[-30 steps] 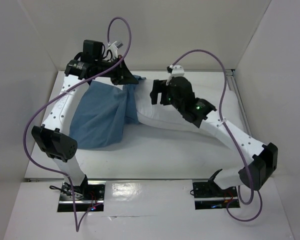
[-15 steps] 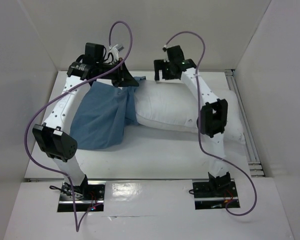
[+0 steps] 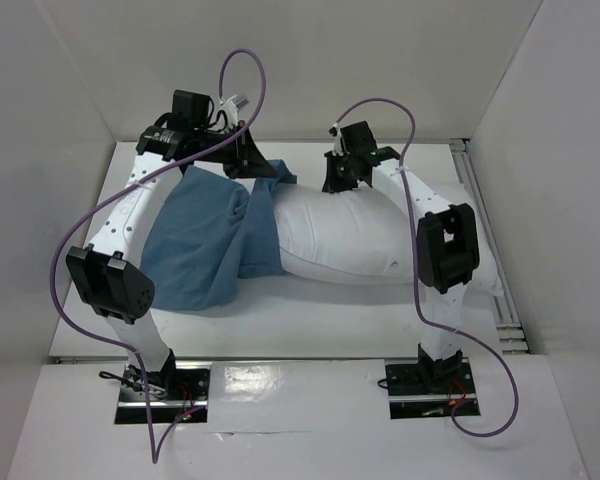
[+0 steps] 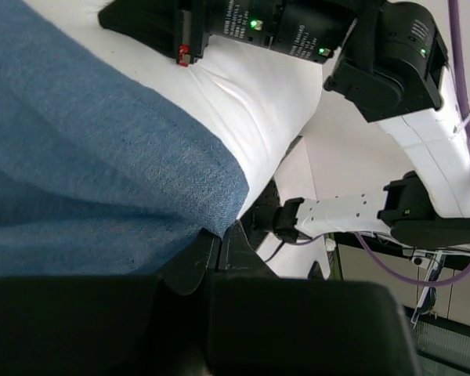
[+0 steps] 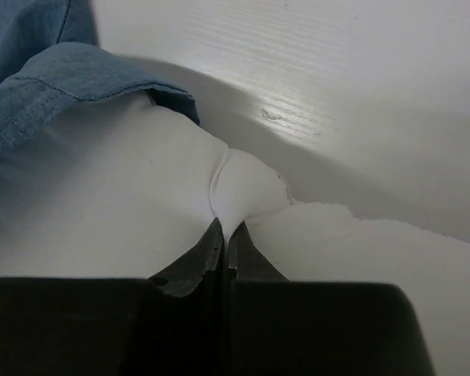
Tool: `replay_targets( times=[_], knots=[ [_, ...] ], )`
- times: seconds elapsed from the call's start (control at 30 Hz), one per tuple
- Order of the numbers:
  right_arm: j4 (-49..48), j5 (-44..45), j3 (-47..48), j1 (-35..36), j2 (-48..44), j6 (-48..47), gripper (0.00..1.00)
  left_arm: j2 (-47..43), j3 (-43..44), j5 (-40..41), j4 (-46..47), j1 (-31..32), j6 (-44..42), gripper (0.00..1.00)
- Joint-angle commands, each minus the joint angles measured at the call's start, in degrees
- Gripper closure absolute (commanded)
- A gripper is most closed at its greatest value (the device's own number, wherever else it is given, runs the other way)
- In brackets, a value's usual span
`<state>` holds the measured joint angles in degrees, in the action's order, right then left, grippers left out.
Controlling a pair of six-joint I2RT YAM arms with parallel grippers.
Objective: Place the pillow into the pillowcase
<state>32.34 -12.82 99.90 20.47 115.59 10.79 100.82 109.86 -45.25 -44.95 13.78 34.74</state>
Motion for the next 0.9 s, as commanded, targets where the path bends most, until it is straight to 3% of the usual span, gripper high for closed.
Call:
replay_targets(
  times=[0.0, 0.37, 0.5, 0.53, 0.6, 0.63, 0.7, 0.87],
  knots=[
    [-1.48, 4.19, -0.67, 0.01, -6.77, 3.09, 1.0, -1.15, 0.18, -0.27, 3.2, -0.77, -0.55, 1.0],
    [-16.59, 19.93, -11.55, 4.05, -28.21, 4.77, 1.0, -0.62, -0.44, 1.66, 3.2, -1.3, -0.02, 1.0],
    [-13.8, 13.02, -13.05, 4.05, -26.83, 3.54, 0.98, -0.62, -1.49, 1.66, 4.34, -1.3, 1.03, 1.0],
    [-13.1, 12.47, -13.76, 4.66, -26.82, 3.54, 0.92, -0.62, -1.49, 1.66, 4.34, -1.3, 1.03, 1.0],
    [-13.09, 10.55, -17.43, 5.19, -25.51, 3.01, 0.5, -0.62, -2.2, 1.66, 4.87, -1.3, 1.03, 1.0],
    [-12.57, 7.4, -18.67, 5.2, -25.5, 3.01, 0.36, -0.62, -2.2, 1.66, 4.87, -1.3, 1.03, 1.0],
    [-12.56, 4.66, -20.61, 5.2, -24.02, 3.01, 0.18, -0.09, -2.81, 1.66, 4.87, -1.3, 1.03, 1.0],
    [-8.61, -7.21, -17.46, 4.49, -18.48, 1.09, 0.08, 0.52, -2.81, 2.19, 4.87, -1.3, 1.03, 1.0]
  ],
)
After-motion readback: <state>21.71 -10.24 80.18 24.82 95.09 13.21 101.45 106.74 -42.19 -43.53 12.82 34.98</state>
